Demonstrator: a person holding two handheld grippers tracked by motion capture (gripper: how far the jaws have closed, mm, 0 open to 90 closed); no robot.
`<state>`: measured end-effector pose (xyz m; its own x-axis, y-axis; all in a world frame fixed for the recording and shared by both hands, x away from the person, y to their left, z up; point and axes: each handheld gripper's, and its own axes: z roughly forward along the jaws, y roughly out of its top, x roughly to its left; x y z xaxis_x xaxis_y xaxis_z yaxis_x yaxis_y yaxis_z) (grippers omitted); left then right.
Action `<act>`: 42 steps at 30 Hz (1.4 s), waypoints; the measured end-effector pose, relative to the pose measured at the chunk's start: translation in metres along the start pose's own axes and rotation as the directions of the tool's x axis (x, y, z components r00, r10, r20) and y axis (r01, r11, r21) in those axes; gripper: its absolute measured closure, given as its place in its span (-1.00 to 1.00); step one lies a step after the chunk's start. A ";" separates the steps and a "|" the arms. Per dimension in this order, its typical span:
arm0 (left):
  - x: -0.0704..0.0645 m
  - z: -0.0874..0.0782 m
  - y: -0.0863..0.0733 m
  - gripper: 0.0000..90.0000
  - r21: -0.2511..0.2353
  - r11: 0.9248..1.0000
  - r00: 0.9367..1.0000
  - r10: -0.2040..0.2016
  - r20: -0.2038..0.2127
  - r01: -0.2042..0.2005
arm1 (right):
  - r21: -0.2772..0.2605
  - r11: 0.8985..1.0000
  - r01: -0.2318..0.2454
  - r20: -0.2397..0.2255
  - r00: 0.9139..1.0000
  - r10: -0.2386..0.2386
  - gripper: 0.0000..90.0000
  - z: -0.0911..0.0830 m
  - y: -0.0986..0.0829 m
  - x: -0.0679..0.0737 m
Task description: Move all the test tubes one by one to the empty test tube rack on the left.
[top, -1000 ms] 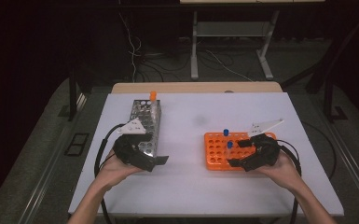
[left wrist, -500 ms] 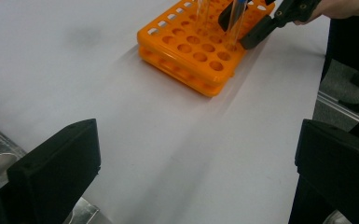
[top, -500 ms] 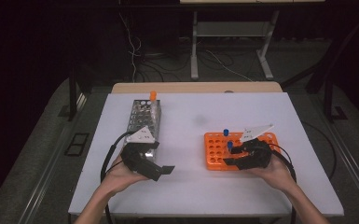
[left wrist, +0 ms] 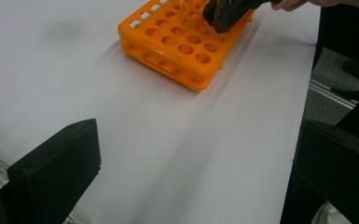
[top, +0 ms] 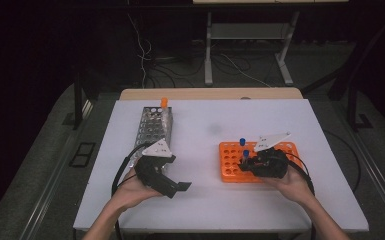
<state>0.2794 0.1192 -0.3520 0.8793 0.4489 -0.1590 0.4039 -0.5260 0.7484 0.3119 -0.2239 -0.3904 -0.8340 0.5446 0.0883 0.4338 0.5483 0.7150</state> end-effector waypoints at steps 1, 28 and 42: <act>0.000 0.000 0.001 -1.00 0.001 1.000 1.000 0.003 0.001 -0.003 | -0.010 1.000 0.001 0.001 1.000 -0.001 0.69 -0.002 0.001 0.000; 0.010 -0.013 0.067 -0.87 0.062 0.991 0.989 0.115 0.095 -0.122 | -0.019 0.993 0.120 -0.079 0.989 -0.121 0.69 -0.026 0.053 0.031; 0.008 -0.011 0.104 -0.65 0.090 0.977 0.974 0.178 0.137 -0.191 | -0.013 0.986 0.164 -0.129 0.978 -0.164 0.69 -0.013 0.073 0.044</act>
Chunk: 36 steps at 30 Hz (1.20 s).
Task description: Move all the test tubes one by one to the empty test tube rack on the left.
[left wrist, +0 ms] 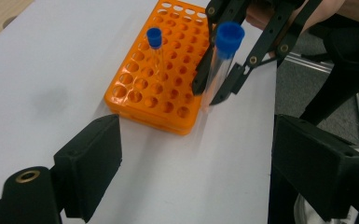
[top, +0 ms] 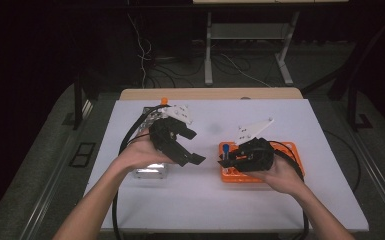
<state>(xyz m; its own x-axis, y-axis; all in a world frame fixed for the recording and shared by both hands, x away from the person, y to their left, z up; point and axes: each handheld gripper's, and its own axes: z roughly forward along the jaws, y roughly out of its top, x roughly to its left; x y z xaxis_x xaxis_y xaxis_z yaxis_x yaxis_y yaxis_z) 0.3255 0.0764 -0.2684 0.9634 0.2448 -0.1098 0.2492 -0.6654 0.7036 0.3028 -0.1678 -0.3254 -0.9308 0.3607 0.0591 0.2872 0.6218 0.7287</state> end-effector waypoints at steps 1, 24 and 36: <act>0.000 0.000 0.002 -0.63 0.004 1.000 1.000 0.004 0.000 -0.004 | 0.000 1.000 0.002 -0.003 1.000 -0.002 0.69 0.001 0.002 0.000; 0.000 0.015 0.015 0.44 0.095 0.989 0.991 0.105 0.083 -0.112 | 0.007 0.999 0.047 -0.061 0.997 -0.047 0.69 0.032 0.031 0.012; 0.005 0.010 0.014 0.66 0.098 0.991 0.992 0.085 0.098 -0.095 | -0.005 0.999 0.037 -0.061 0.997 -0.037 0.51 0.031 0.031 0.013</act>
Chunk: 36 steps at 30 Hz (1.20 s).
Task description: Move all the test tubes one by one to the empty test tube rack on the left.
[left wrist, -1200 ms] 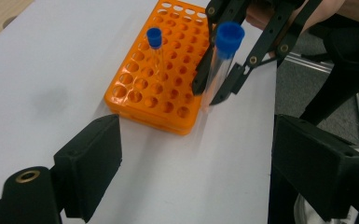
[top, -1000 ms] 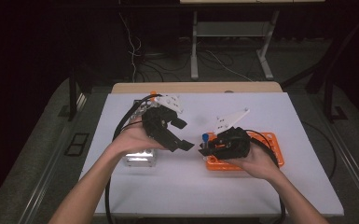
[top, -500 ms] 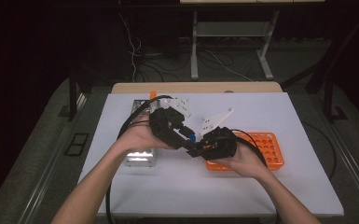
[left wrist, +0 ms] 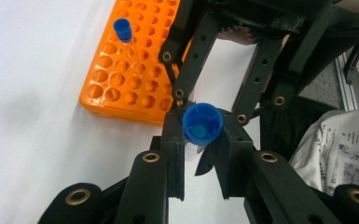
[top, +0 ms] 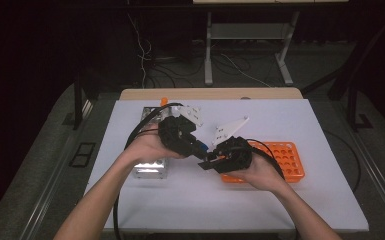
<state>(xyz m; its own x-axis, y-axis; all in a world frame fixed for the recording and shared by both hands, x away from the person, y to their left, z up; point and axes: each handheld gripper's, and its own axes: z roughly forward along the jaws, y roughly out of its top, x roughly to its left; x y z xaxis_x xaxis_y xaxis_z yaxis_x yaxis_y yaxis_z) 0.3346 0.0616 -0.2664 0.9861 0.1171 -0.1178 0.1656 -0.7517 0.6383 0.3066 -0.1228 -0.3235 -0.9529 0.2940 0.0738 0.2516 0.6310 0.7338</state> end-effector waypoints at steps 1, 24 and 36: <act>0.001 -0.002 0.000 0.66 -0.005 1.000 1.000 -0.008 -0.003 0.008 | -0.005 1.000 -0.004 0.000 1.000 0.004 0.45 -0.001 -0.001 0.000; 0.033 -0.054 -0.010 0.66 -0.010 0.994 0.982 -0.109 -0.157 0.109 | -0.153 0.973 -0.174 0.091 0.978 0.189 -0.99 -0.077 -0.037 -0.004; 0.058 -0.076 -0.025 0.66 -0.041 0.982 0.949 -0.187 -0.255 0.183 | -0.197 0.955 -0.223 0.115 0.962 0.248 -0.99 -0.102 -0.069 -0.001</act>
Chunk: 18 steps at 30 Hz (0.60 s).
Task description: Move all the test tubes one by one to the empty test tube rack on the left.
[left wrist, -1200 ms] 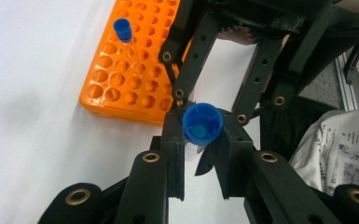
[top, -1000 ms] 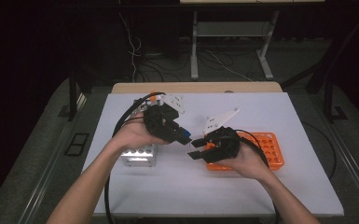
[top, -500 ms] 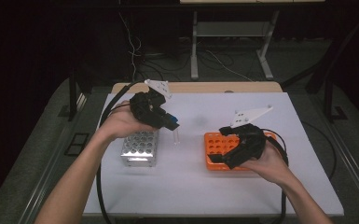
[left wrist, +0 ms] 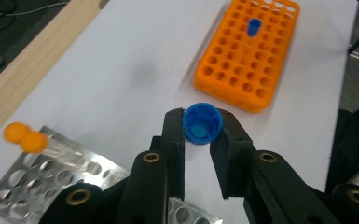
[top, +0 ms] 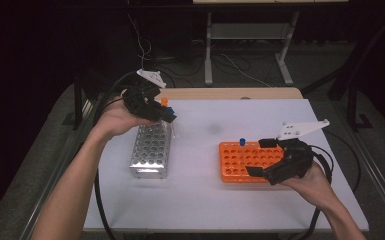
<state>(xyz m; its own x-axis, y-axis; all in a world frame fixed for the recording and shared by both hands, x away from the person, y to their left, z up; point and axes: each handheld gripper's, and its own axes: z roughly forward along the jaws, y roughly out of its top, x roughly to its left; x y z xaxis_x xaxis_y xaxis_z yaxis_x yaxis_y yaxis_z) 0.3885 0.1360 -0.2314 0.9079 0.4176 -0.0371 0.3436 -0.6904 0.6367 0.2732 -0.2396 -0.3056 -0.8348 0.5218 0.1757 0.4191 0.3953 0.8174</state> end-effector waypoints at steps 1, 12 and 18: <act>0.003 0.000 -0.001 0.66 0.003 1.000 1.000 -0.007 -0.009 0.007 | 0.000 1.000 -0.004 0.001 1.000 0.004 -0.99 -0.001 -0.003 0.000; 0.032 0.019 -0.021 0.66 0.013 0.997 0.994 -0.074 -0.077 0.075 | -0.012 0.999 -0.048 0.016 0.999 0.048 -0.99 -0.010 -0.026 -0.007; 0.049 0.030 -0.033 0.66 0.014 0.994 0.989 -0.109 -0.103 0.111 | -0.011 0.998 -0.066 0.020 0.998 0.066 -0.99 -0.012 -0.035 -0.009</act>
<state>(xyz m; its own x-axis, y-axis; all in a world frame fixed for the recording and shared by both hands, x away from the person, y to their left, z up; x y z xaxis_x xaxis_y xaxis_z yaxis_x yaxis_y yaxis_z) 0.4292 0.1614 -0.2774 0.8353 0.5491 -0.0272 0.4460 -0.6478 0.6176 0.2623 -0.2673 -0.3294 -0.7980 0.5618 0.2181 0.4691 0.3519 0.8100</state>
